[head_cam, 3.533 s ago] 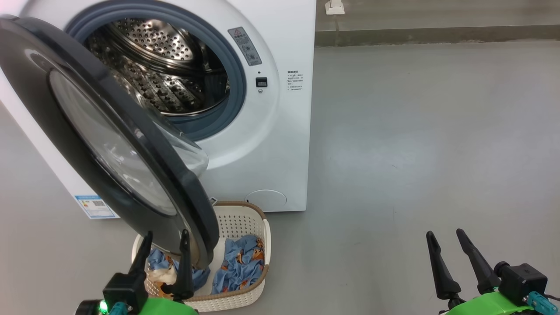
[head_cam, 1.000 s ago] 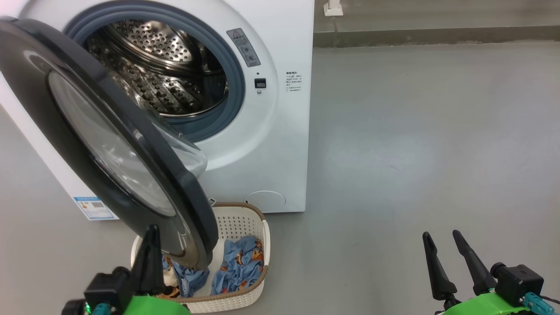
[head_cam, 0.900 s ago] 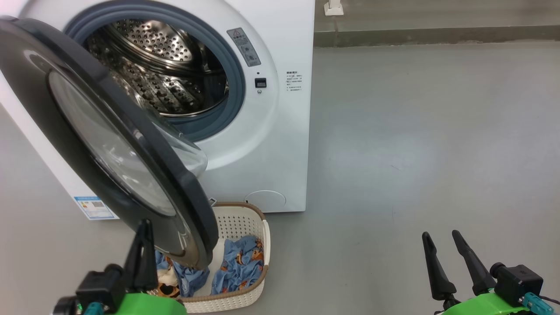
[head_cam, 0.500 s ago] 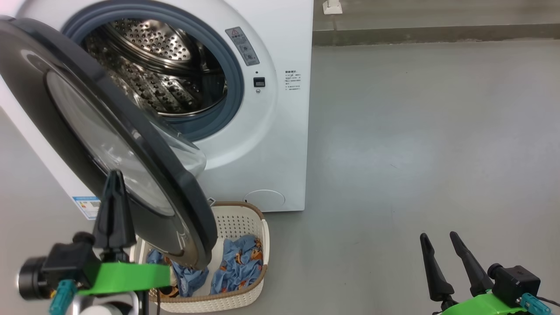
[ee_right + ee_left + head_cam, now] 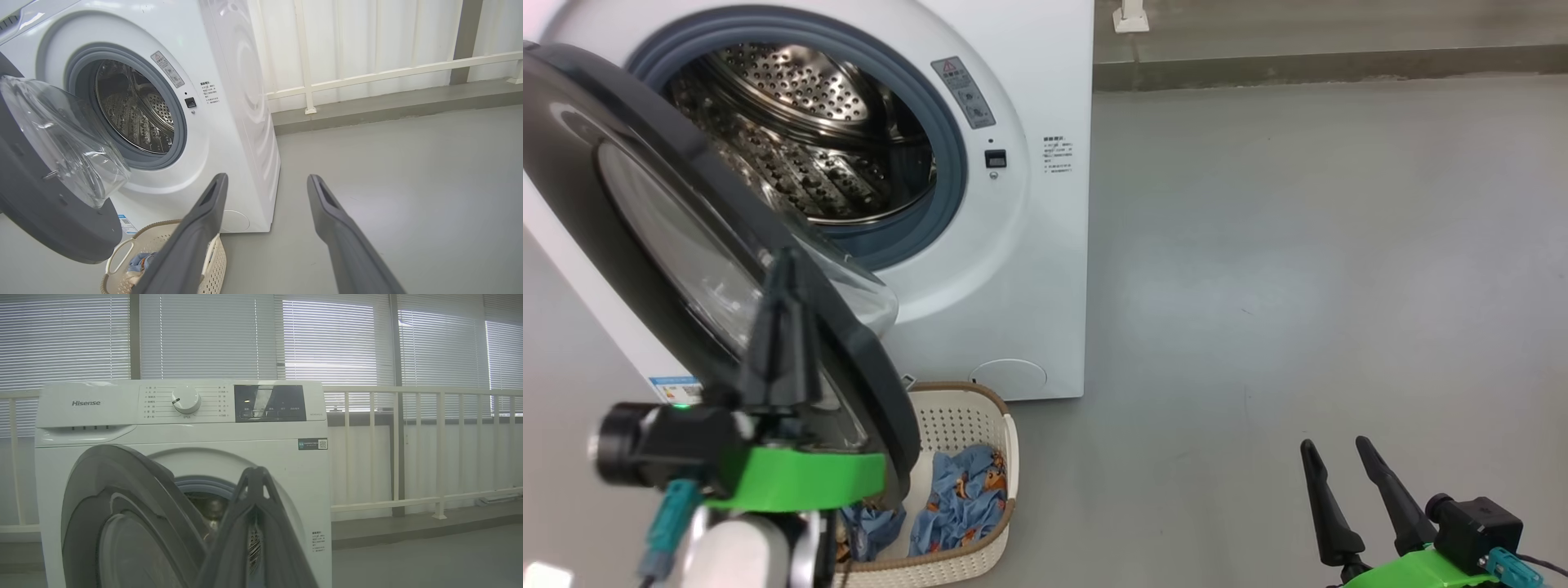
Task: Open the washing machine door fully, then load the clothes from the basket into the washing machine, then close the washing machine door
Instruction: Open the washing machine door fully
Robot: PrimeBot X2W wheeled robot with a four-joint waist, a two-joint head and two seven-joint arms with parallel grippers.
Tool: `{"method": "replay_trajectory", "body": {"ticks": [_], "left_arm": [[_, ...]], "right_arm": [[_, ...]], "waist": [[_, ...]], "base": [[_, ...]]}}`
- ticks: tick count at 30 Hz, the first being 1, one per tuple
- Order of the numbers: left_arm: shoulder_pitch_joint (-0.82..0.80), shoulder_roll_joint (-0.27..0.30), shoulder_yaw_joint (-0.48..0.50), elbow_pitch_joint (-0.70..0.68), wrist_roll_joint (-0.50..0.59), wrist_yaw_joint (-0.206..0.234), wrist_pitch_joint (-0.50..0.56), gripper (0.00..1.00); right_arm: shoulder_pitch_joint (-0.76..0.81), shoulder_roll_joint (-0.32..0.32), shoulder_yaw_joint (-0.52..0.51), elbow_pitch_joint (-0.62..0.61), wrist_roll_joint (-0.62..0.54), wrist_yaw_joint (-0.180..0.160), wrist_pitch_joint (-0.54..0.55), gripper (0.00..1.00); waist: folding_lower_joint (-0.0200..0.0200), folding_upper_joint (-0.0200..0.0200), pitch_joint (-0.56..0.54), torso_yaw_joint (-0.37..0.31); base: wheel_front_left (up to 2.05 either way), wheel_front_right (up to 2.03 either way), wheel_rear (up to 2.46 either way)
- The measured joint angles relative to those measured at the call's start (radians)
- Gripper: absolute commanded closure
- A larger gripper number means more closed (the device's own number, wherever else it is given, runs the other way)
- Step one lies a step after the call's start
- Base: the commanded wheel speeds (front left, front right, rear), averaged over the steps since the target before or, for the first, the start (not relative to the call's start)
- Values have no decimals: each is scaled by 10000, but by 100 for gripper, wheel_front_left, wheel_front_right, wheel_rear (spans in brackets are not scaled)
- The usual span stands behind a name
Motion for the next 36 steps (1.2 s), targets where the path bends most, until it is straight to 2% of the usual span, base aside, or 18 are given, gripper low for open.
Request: {"method": "replay_trajectory", "body": {"ticks": [18,36], "left_arm": [[-769,0,-1958,3016,-1076,-94,209,100],[-1277,-2,-1900,5394,-1904,-123,274,100]], "right_arm": [[-61,10,163,92,15,0,0,0],[-83,67,-25,84,12,0,0,0]], "waist": [[0,0,93,-421],[0,0,241,-578]], "base": [[0,0,0],[0,0,0]]}}
